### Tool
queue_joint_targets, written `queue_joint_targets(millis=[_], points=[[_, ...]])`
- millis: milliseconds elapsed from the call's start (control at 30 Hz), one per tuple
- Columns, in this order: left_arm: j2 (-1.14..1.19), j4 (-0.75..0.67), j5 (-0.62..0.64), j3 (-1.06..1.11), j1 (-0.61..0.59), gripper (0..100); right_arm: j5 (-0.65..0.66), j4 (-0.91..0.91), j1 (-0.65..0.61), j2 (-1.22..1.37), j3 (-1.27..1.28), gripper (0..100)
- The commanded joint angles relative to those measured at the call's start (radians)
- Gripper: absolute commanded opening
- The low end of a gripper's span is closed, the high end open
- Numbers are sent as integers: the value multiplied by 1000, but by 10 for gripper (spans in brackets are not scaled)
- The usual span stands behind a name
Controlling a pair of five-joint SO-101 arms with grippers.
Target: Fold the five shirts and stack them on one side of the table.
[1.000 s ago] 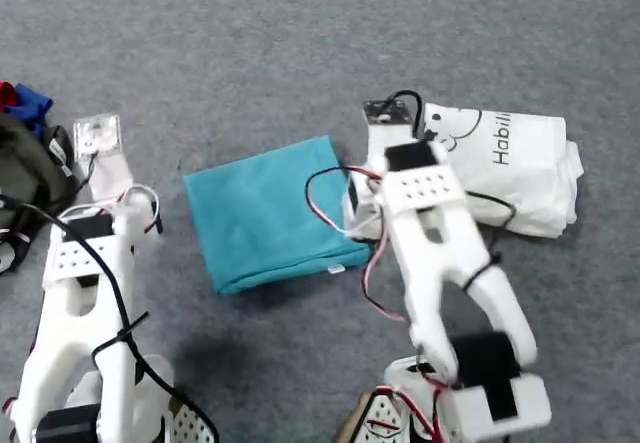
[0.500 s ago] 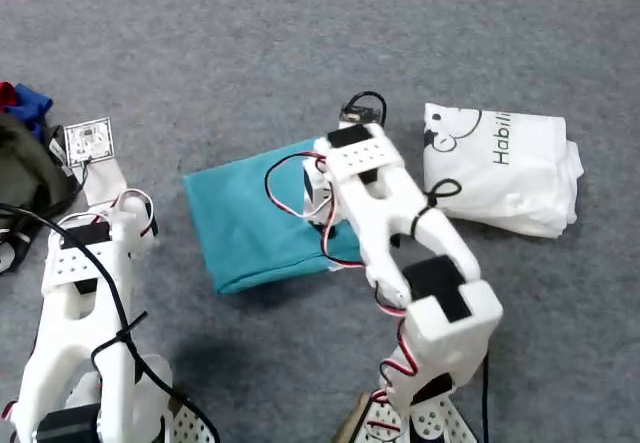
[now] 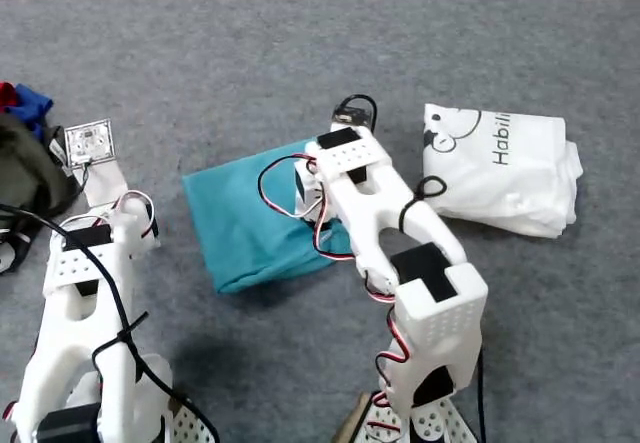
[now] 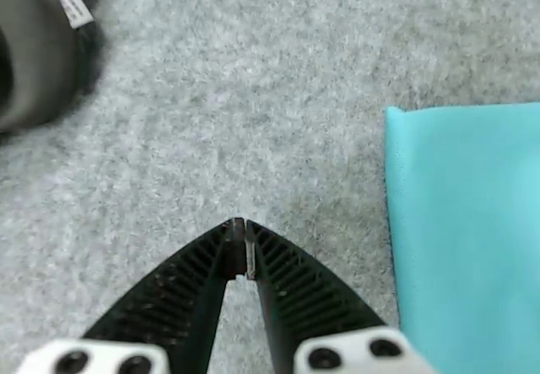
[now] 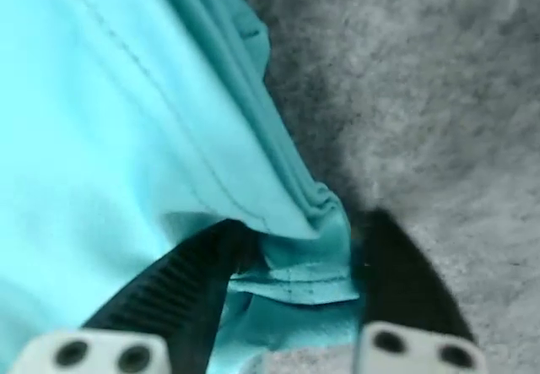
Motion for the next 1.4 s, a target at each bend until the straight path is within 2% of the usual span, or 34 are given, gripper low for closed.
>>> queue_joint_targets(millis=[0, 167, 367, 567, 767, 967, 1367], points=[[-25, -14, -6, -6, -6, 19, 28, -32, -5, 53, 5, 117], [-25, -14, -6, -6, -6, 19, 66, -31, 4, 53, 4, 1], [-25, -14, -6, -6, -6, 19, 80, 95, 102, 51, -73, 3], [-27, -15, 0, 9, -6, 19, 163, 316, 248, 51, -329, 3], [-35, -14, -5, 17, -6, 19, 307, 451, 371, 56, -696, 3], [-36, -14, -6, 46, -6, 19, 446, 442, 453, 59, -955, 3], [-36, -6, -6, 55, -15, 19, 577, 413, 828, 127, -974, 4]])
